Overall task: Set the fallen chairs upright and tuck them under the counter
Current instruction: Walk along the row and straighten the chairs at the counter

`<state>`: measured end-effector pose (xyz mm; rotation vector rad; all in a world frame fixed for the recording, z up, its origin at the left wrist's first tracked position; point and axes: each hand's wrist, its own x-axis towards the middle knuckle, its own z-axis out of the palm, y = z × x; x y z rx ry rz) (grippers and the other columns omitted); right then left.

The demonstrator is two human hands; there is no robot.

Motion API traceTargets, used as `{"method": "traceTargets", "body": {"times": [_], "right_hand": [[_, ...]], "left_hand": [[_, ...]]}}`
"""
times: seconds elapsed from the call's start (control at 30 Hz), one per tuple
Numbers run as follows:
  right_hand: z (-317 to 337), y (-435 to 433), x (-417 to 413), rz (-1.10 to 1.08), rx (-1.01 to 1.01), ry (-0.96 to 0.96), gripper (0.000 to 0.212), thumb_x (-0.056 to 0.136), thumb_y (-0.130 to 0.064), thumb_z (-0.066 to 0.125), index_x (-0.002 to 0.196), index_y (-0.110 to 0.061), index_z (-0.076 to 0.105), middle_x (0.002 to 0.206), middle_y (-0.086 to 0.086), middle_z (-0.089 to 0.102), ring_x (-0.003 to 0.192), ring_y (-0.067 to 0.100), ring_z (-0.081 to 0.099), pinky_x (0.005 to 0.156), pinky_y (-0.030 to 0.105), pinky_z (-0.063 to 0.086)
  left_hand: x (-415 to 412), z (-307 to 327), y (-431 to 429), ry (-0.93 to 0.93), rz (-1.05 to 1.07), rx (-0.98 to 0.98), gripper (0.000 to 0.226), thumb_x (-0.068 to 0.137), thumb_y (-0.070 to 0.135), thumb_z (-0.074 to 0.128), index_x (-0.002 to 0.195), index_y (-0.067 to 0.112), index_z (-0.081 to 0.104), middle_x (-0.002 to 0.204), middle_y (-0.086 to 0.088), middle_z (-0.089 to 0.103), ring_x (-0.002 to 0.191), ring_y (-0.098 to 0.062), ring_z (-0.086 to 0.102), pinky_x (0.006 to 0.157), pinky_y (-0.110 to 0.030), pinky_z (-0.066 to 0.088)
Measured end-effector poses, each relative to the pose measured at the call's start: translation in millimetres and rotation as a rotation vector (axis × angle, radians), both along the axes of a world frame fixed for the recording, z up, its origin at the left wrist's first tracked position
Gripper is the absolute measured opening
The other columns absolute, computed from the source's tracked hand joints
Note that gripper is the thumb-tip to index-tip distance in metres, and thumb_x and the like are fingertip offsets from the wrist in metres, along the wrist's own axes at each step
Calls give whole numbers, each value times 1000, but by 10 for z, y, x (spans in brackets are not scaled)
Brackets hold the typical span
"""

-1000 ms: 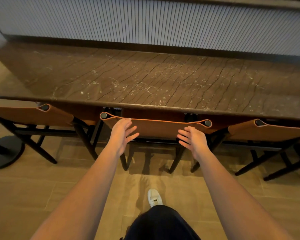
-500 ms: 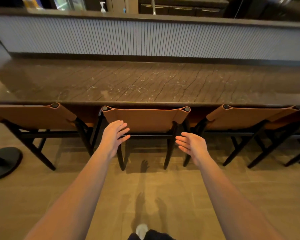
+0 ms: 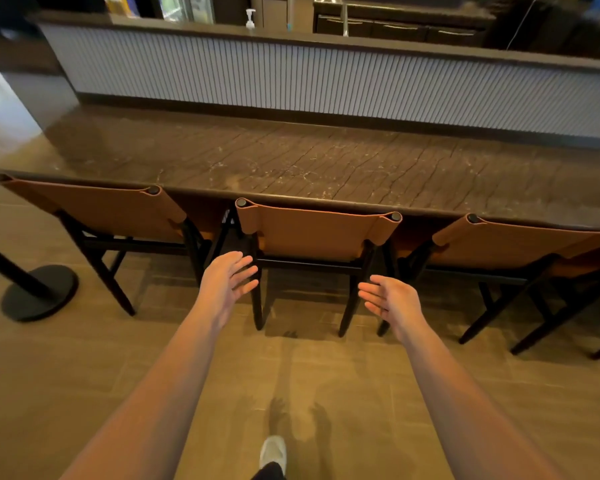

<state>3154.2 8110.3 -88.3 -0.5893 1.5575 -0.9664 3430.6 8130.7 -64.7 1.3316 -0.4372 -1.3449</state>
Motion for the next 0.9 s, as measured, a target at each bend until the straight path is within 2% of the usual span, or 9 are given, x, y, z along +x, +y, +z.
{"method": "traceTargets", "body": {"times": [0.1, 0.27, 0.4, 0.53, 0.7, 0.77, 0.9], "right_hand": [[-13, -54, 261, 26, 4, -8, 31, 100, -22, 46, 125, -9, 60, 95, 6, 75, 89, 17, 72, 72, 29, 57], [-43, -324, 915, 66, 3, -18, 29, 100, -23, 47, 122, -10, 61, 93, 5, 75, 86, 15, 72, 66, 26, 57], [-99, -604, 1691, 103, 24, -103, 27, 100, -23, 47, 121, -12, 60, 90, 5, 76, 84, 16, 73, 64, 27, 57], [-140, -850, 2540, 138, 86, -186, 27, 100, -24, 46, 120, -12, 60, 89, 5, 76, 84, 18, 74, 66, 29, 58], [-150, -1134, 3428, 210, 138, -297, 30, 102, -25, 44, 123, -11, 58, 96, 8, 75, 90, 20, 72, 72, 31, 57], [-154, -1275, 3733, 236, 144, -306, 30, 102, -25, 45, 125, -10, 57, 100, 9, 74, 92, 21, 72, 74, 31, 57], [-196, -1612, 4249, 291, 160, -309, 30, 100, -25, 49, 125, -10, 56, 94, 8, 76, 89, 21, 73, 73, 32, 57]], "left_hand": [[317, -7, 14, 8, 38, 14, 45, 99, 23, 47, 141, 10, 37, 131, -14, 56, 116, -29, 57, 92, -41, 49], [1042, -52, -139, 22, 84, 12, 46, 99, 23, 47, 141, 9, 37, 129, -14, 57, 114, -29, 58, 83, -38, 51], [1806, -94, -349, 16, 110, 32, 46, 99, 23, 48, 140, 7, 38, 129, -15, 57, 112, -30, 59, 79, -37, 50], [2551, -86, -602, -16, 115, 66, 43, 98, 23, 50, 138, 10, 41, 127, -13, 59, 110, -28, 60, 82, -38, 51], [3276, -116, -867, -54, 153, 89, 47, 98, 23, 49, 142, 9, 36, 128, -13, 57, 114, -29, 58, 89, -40, 49], [3508, -151, -956, -47, 177, 100, 47, 99, 23, 48, 142, 9, 36, 128, -13, 56, 113, -29, 57, 89, -40, 49], [3916, -240, -1225, -23, 219, 123, 49, 98, 24, 49, 143, 10, 34, 123, -11, 57, 112, -28, 57, 83, -39, 50]]}}
